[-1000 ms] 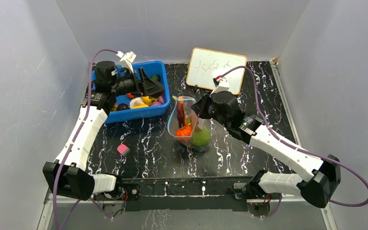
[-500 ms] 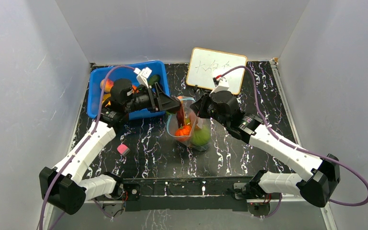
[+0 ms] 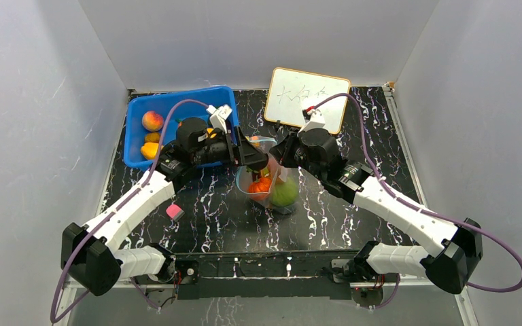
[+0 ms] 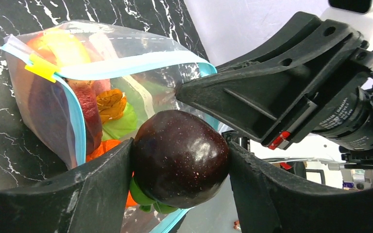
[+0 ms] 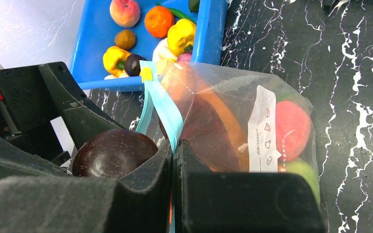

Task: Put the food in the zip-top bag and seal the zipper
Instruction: Place the fake fruit in the zipper food storage bag.

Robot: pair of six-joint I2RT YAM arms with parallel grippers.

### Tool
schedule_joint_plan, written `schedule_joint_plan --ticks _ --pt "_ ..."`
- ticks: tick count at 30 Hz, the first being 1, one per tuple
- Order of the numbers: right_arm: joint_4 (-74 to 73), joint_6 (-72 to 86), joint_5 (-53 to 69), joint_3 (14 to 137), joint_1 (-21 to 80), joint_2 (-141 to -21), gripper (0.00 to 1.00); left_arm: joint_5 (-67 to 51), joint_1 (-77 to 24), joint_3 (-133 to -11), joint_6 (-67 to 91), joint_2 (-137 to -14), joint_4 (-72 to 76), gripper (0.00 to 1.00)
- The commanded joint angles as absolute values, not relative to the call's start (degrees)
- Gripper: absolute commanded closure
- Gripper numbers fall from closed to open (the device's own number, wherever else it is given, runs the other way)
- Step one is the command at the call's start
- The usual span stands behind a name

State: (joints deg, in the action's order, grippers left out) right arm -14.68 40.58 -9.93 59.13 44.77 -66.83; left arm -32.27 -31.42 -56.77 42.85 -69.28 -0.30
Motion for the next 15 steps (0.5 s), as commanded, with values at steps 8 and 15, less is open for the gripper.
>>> schedule_joint_plan --ticks 8,15 --pt "-6.76 41.36 -10.46 60.88 44.80 -63.22 1.00 -27.58 -32.33 -61.52 37.74 -68.60 -4.98 0.20" --pt "-7.49 41.08 -10.65 60.24 44.81 -62.13 1.00 -21.16 -32.30 -66.02 30.00 -66.88 -15.26 0.21"
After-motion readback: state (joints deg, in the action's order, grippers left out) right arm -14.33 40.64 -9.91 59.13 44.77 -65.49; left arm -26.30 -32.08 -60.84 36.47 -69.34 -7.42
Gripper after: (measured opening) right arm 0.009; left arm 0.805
